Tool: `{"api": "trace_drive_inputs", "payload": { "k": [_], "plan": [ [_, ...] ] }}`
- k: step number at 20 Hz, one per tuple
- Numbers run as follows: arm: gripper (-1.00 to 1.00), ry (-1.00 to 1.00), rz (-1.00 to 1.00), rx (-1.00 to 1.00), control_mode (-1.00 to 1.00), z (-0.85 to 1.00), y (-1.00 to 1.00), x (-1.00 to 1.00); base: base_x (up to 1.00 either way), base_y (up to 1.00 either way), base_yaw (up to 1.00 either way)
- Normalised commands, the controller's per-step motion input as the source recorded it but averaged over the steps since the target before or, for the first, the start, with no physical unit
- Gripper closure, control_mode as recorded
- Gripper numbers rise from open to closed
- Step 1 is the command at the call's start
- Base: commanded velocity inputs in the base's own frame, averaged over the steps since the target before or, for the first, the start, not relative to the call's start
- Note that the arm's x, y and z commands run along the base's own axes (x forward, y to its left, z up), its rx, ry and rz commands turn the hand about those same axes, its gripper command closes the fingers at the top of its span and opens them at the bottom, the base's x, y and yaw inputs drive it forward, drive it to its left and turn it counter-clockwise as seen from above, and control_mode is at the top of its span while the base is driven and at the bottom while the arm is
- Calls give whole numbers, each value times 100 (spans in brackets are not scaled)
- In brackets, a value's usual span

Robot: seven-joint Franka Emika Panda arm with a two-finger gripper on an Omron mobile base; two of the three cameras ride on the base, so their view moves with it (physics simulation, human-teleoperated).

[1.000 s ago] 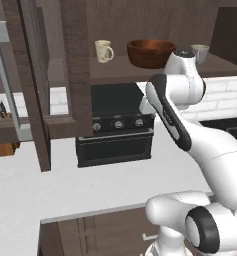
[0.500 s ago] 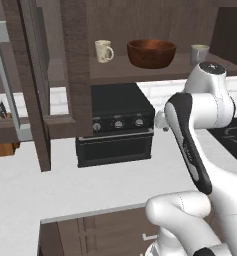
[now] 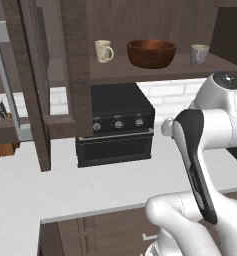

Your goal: Gather all objects into one cabinet and sort the glasses and bowls to opposite sides.

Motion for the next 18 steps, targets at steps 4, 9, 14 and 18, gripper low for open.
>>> {"api": "trace_drive_inputs", "payload": {
  "k": [4, 9, 14, 18],
  "plan": [
    [-100, 0, -10, 3, -100, 29, -26, -22, 0, 0, 0],
    [-100, -1, -1, 3, -100, 25, -33, -11, 0, 0, 0],
    [-100, -6, 4, -1, -100, 10, -5, -25, 0, 0, 0],
    [-100, -12, 8, -5, -100, 0, 0, -36, 0, 0, 0]
  ]
}}
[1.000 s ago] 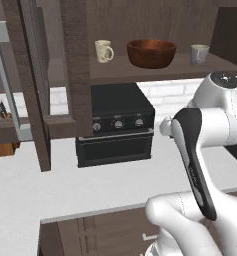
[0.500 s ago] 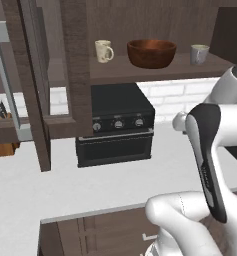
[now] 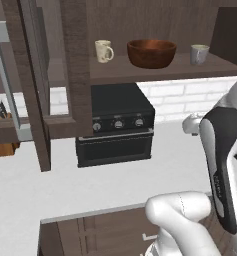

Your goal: Gather all objects into one cabinet and sort the glasses and bowls to opposite sides.

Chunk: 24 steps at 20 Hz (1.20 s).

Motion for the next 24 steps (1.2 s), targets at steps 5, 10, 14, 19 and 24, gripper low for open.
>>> {"api": "trace_drive_inputs", "payload": {
  "k": [5, 10, 14, 19, 24],
  "plan": [
    [-100, -13, 7, -4, -100, 0, 10, -28, 0, 0, 0],
    [-100, -5, 2, -2, -100, 0, 23, -7, 0, 0, 0],
    [-100, 0, 0, 0, 100, 0, 0, 0, -10, 19, 5],
    [-100, 0, 0, 0, 100, 0, 0, 0, -49, 3, 37],
    [-100, 0, 0, 0, 100, 0, 0, 0, -40, 7, 68]
  ]
}}
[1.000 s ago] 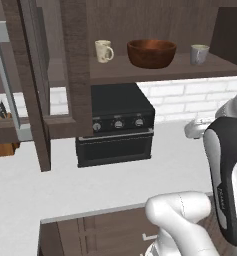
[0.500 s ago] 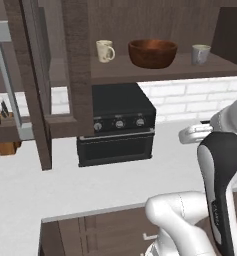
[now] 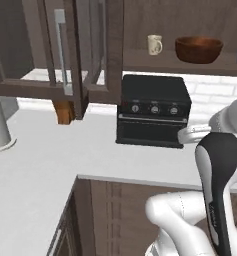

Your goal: Gather all objects into one cabinet and sort the glasses and bowls to opposite sides.

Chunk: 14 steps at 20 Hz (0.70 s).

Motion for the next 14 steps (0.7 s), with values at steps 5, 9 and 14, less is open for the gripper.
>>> {"api": "trace_drive_inputs", "payload": {
  "k": [5, 9, 14],
  "plan": [
    [-100, 0, 0, 0, 100, 0, 0, 0, -7, 11, 80],
    [-100, 0, 0, 0, 100, 0, 0, 0, 3, 5, 90],
    [-100, 0, 0, 0, 100, 0, 0, 0, 12, 16, 90]
  ]
}}
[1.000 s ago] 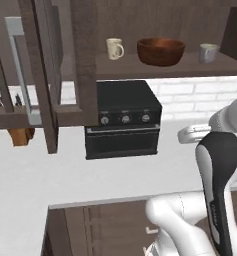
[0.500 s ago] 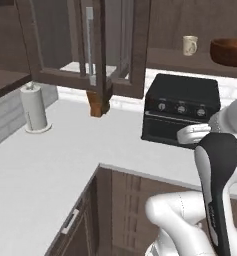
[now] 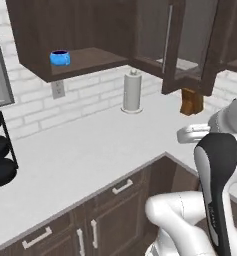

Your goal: Gather all objects into one cabinet and sort the glasses and bowls to opposite sides.

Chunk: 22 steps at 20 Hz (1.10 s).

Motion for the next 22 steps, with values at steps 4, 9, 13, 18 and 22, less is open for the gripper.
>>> {"api": "trace_drive_inputs", "payload": {
  "k": [4, 9, 13, 18, 22],
  "plan": [
    [-100, 0, 0, 0, 100, 0, 0, 0, 44, 38, 73],
    [-100, 0, 0, 0, 100, 0, 0, 0, 55, 22, 46],
    [-100, 0, 0, 0, 100, 0, 0, 0, 52, 0, 14],
    [-100, 0, 0, 0, 100, 0, 0, 0, 54, 0, 7],
    [-100, 0, 0, 0, 100, 0, 0, 0, 46, 0, 15]
  ]
}}
